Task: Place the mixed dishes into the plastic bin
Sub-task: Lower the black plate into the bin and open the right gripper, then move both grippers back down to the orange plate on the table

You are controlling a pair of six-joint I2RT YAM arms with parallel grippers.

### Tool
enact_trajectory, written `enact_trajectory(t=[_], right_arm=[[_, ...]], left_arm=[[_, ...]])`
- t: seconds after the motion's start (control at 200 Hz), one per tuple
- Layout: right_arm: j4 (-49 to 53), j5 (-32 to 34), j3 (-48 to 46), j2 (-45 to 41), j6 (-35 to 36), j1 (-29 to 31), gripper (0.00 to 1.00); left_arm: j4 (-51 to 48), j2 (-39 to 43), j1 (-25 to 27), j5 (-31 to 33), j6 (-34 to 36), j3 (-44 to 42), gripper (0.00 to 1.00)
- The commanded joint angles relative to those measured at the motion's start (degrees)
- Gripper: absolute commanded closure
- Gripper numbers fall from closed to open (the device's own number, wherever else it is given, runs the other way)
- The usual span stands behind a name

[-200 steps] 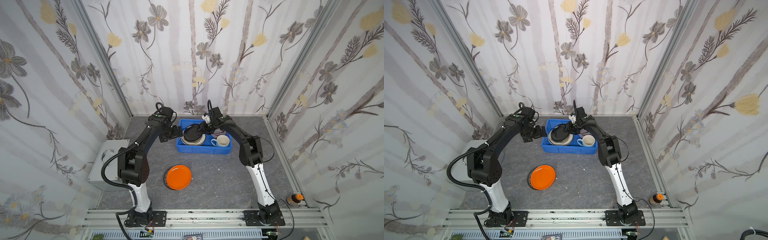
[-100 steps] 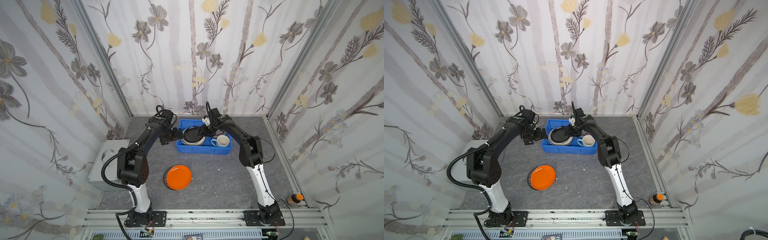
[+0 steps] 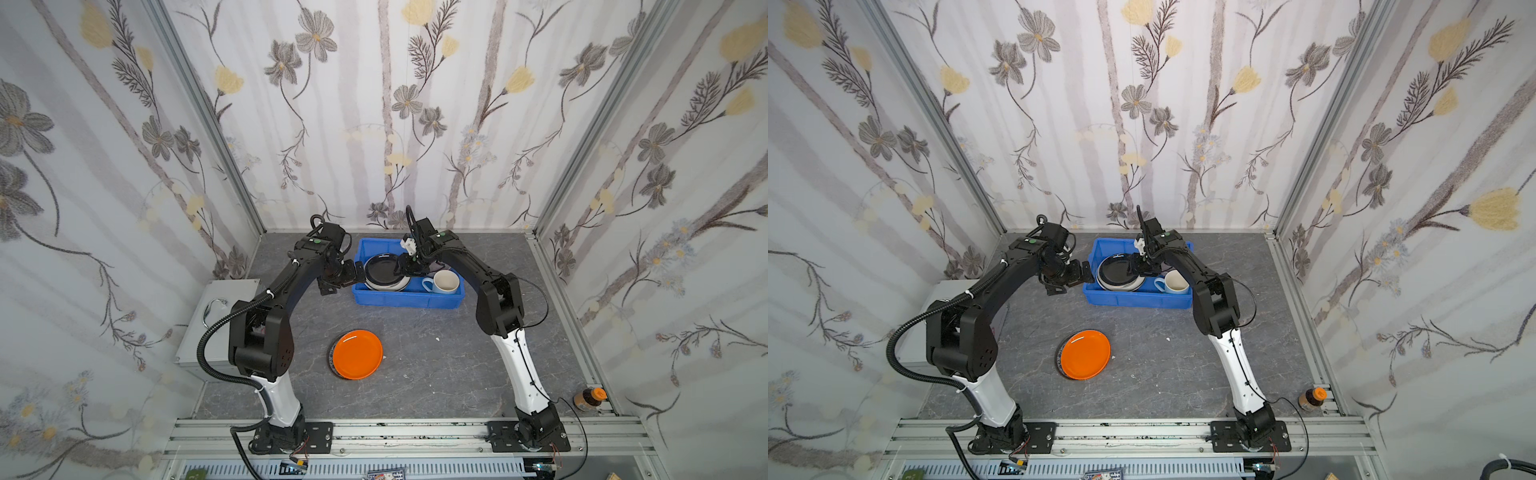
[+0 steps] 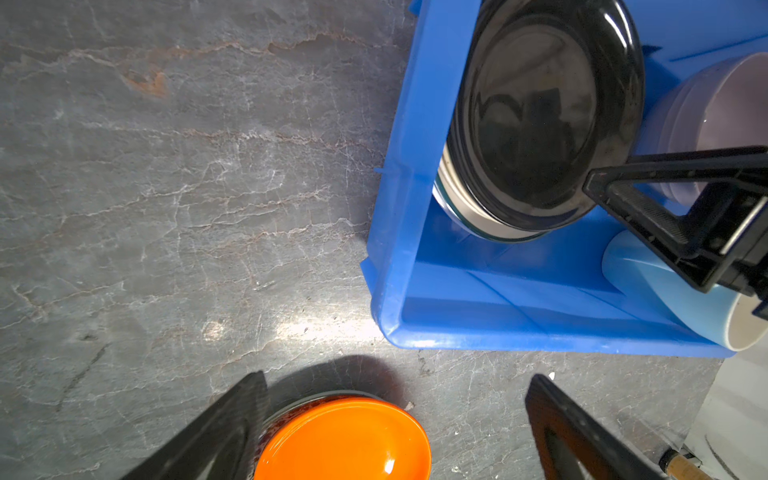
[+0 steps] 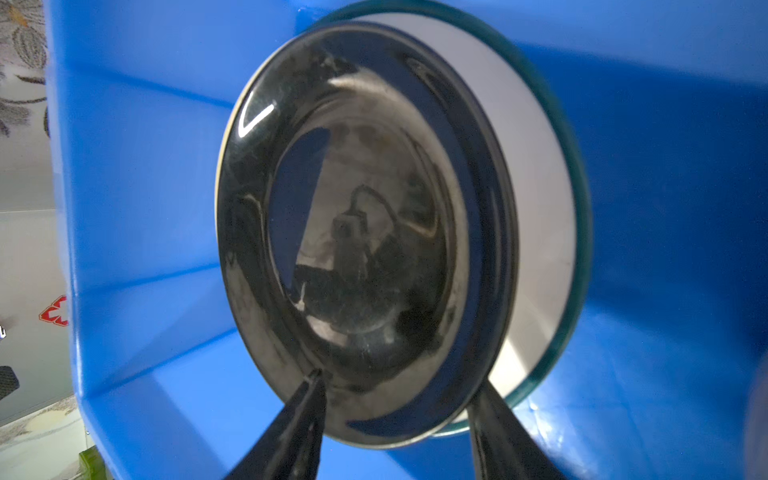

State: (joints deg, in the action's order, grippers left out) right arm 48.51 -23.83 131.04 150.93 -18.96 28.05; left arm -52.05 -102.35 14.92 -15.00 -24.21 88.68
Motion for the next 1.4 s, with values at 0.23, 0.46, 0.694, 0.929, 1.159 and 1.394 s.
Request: enact_trajectory(t=[0.23, 0.46, 0.694, 0.929, 1.159, 1.394], right_arm=[[0.4, 4.9, 2.1, -0.2, 1.5, -0.1, 0.45], [0.3, 4.1, 2.1, 0.0, 1.4, -0.7, 0.49], [0.6, 2.6, 2.1, -0.9, 0.7, -0.5, 0.56], [5.2, 9.0, 0.5, -9.2, 4.2, 2.7, 0.6], [-2.8, 6.8, -23.0, -25.0, 3.7, 9.3, 0.6], [-10.9, 5.9, -43.4, -35.8, 0.5, 16.5, 0.61]], left_arm=[[0.0, 0.6, -0.1, 1.1, 0.3, 0.3, 0.0], [-0.8, -1.3, -0.2, 0.6, 0.8, 2.6, 0.0], [-2.4, -0.6, -0.1, 1.5, 1.6, 2.0, 0.0], [-0.1, 7.9, 0.0, 1.9, -1.4, -11.2, 0.06], [5.2, 23.8, 2.5, 2.7, -9.1, -31.8, 0.13], [9.1, 38.0, 9.3, 5.2, -20.1, -47.3, 0.25]])
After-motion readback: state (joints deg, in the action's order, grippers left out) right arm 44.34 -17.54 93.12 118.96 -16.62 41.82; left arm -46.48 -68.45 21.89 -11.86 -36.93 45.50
